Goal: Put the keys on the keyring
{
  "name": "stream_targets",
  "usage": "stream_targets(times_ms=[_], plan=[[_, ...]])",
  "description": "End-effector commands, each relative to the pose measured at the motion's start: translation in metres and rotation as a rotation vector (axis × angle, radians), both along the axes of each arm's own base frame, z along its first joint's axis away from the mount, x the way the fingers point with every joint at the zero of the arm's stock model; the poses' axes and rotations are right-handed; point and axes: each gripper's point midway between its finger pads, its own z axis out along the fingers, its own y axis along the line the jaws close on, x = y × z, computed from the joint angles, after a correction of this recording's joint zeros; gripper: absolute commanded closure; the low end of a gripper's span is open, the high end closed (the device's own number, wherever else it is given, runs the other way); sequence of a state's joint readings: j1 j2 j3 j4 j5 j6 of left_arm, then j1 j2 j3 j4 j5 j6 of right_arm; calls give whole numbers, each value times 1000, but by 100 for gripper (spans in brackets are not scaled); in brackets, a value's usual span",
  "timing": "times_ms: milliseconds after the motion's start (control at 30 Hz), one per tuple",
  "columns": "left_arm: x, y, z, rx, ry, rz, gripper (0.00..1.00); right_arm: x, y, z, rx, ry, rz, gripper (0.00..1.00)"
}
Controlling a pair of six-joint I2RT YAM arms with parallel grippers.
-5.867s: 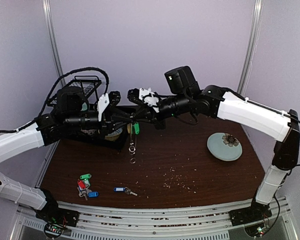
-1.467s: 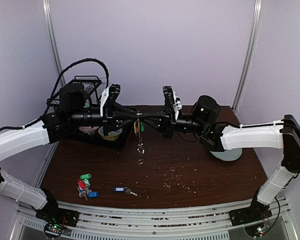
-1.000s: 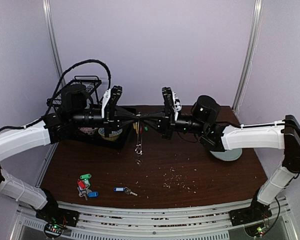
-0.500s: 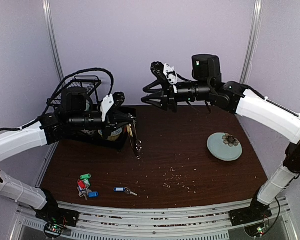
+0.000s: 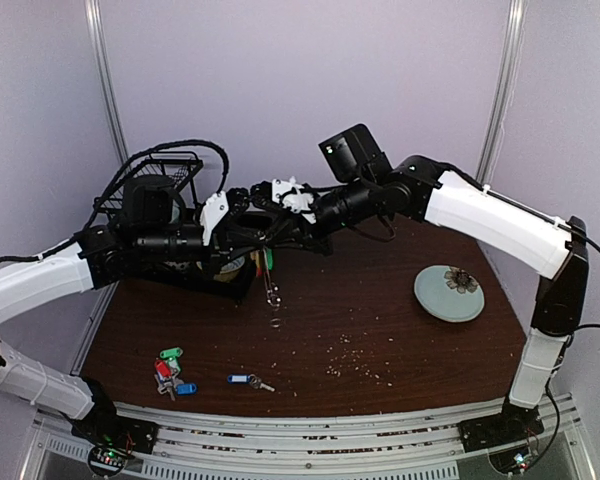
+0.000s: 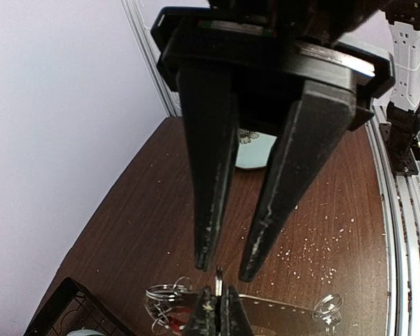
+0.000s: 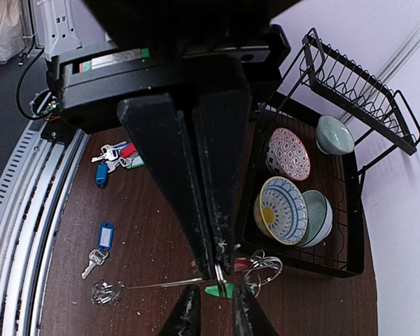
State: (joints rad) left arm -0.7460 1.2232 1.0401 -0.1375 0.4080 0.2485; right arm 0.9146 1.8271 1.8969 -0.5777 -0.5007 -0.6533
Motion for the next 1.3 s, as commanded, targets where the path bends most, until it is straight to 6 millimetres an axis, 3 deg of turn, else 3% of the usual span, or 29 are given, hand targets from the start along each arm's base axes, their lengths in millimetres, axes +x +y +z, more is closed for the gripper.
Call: stream_targets(times_ms=[0,100,267,533,733,1067,1267], plan=[[-1,-3,40,-84,-95,-21,100,-1,0,8,-8,-31,-7,89],[-2,-3,39,-84,-94,-21,100,0,3,7,-7,-37,-8,96],[-3,-3,40,-86,-97,-30,100,4,3,8,-1,-56,-29,83],[-8,-4,42,-96,-97,-51,100,5,9,7,22,-56,-16,92],[-13,-7,42,-114,-86,-89,100,5,9,6,31,-60,-14,86],[-17,-6,46,-129,-95,-101,100,-1,11,-2,24,-37,18,100],[-13,-5,45,-126,-98,-75,100,0,10,8,104,38,13,100]])
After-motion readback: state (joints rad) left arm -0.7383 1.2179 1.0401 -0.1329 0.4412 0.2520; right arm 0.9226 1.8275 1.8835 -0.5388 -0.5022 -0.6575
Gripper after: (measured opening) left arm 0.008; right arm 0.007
